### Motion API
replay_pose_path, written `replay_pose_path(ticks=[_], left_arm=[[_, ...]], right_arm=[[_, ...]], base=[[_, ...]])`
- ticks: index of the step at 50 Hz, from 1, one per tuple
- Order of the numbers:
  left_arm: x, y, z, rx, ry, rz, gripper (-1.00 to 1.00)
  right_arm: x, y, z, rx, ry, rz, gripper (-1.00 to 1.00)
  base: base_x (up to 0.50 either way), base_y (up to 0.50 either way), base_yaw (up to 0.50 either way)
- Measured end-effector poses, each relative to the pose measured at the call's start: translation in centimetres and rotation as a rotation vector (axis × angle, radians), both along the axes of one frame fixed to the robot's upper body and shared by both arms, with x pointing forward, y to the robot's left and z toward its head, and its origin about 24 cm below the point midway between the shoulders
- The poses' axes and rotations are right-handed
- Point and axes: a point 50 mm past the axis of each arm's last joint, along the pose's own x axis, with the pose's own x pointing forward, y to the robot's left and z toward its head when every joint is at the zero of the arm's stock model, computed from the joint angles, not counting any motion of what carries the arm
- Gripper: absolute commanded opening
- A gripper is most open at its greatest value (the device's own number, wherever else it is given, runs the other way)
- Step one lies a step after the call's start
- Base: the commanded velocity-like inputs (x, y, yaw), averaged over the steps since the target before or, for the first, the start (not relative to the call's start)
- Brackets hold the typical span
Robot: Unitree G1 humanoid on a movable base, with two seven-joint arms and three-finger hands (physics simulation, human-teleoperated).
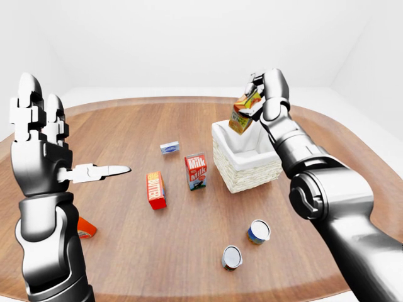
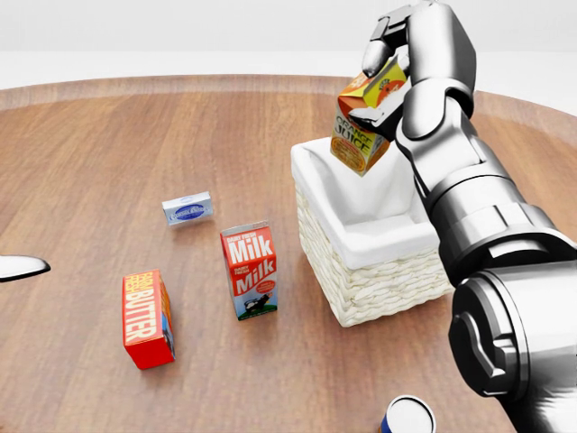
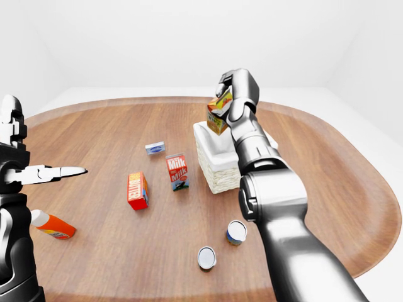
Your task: Pick up the orange juice, and put it in the basket.
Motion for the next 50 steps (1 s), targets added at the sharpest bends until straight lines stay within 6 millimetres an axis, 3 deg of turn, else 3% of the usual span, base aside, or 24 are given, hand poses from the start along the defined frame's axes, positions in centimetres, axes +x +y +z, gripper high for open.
replay_pose_path(ticks=[50], left_arm=[[0.0, 0.0, 0.0, 0.0, 0.0, 0.0, 1.0]], right_arm=[[-0.4, -0.2, -3.7, 0.019, 0.043, -0.036, -1.0]], base=[[0.0, 0.0, 0.0]])
